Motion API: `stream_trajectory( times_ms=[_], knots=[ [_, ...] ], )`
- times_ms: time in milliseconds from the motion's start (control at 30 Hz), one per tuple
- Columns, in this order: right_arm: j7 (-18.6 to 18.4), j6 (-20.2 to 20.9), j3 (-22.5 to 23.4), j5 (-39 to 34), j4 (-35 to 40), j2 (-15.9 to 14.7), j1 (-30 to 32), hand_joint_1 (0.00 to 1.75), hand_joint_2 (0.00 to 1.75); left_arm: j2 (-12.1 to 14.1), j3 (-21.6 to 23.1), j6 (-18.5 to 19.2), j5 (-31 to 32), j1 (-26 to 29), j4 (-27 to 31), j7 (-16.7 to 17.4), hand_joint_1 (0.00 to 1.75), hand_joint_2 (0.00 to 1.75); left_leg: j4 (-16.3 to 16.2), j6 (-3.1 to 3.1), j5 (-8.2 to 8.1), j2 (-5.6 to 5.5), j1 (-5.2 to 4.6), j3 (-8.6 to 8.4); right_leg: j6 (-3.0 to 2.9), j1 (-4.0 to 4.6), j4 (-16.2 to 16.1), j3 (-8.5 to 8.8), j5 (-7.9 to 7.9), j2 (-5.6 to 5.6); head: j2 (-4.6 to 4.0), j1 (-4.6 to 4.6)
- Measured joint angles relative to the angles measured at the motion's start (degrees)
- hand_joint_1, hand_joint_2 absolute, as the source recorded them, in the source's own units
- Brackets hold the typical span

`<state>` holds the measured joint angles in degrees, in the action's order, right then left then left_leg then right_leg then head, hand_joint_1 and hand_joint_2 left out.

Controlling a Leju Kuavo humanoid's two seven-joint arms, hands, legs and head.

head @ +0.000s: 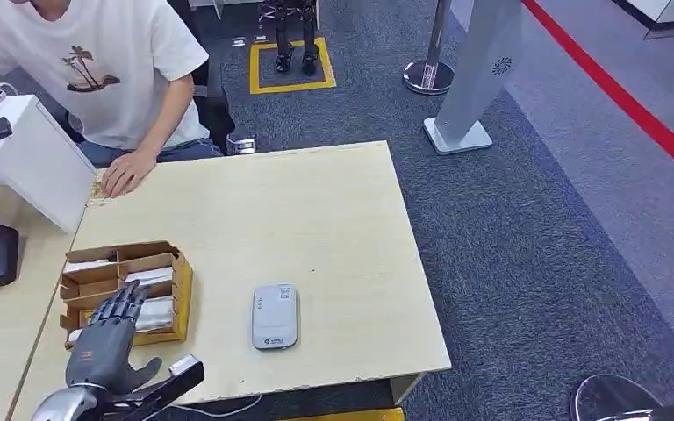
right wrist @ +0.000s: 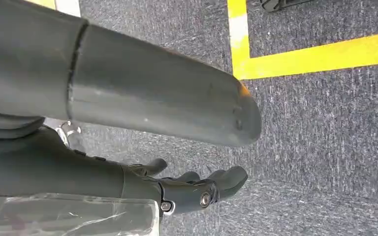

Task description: Pass the card to the sensor for recognition and then transmit it.

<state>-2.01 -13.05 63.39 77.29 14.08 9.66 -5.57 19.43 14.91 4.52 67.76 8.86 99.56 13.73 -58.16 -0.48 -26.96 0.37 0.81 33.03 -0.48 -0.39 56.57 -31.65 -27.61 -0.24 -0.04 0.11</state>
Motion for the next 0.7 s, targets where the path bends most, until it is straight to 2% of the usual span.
stream_trajectory(
  times_ms=[267, 400, 700],
  knots=[
    [-0.6, 0.0, 0.0, -0.9, 0.0, 0.0, 0.1, 0.0, 0.0, 2.8, 0.0, -1.2, -0.1, 5.4, 3.3, 3.5, 0.0, 1.75, 0.0, 0.0, -0.01, 0.01, 0.0, 0.01, 0.02, 0.0, 0.0, -0.01, -0.03, 0.02, 0.0, 0.0],
    [-0.6, 0.0, 0.0, -0.9, 0.0, 0.0, 0.1, 0.0, 0.0, 4.1, 0.0, -1.4, -0.2, 6.9, 4.4, 4.1, 0.0, 1.75, 0.0, 0.0, -0.01, 0.0, 0.0, 0.01, 0.02, 0.0, 0.0, 0.0, -0.04, 0.0, 0.0, 0.0],
    [-0.6, 0.1, 0.0, -1.0, 0.0, 0.0, 0.2, 0.0, 0.0, 4.2, 0.0, -2.0, 0.2, 7.1, 5.0, 4.6, 0.0, 1.75, 0.0, 0.0, 0.0, 0.0, 0.0, 0.0, 0.02, 0.0, 0.0, 0.01, -0.02, 0.0, 0.0, 0.0]
  ],
)
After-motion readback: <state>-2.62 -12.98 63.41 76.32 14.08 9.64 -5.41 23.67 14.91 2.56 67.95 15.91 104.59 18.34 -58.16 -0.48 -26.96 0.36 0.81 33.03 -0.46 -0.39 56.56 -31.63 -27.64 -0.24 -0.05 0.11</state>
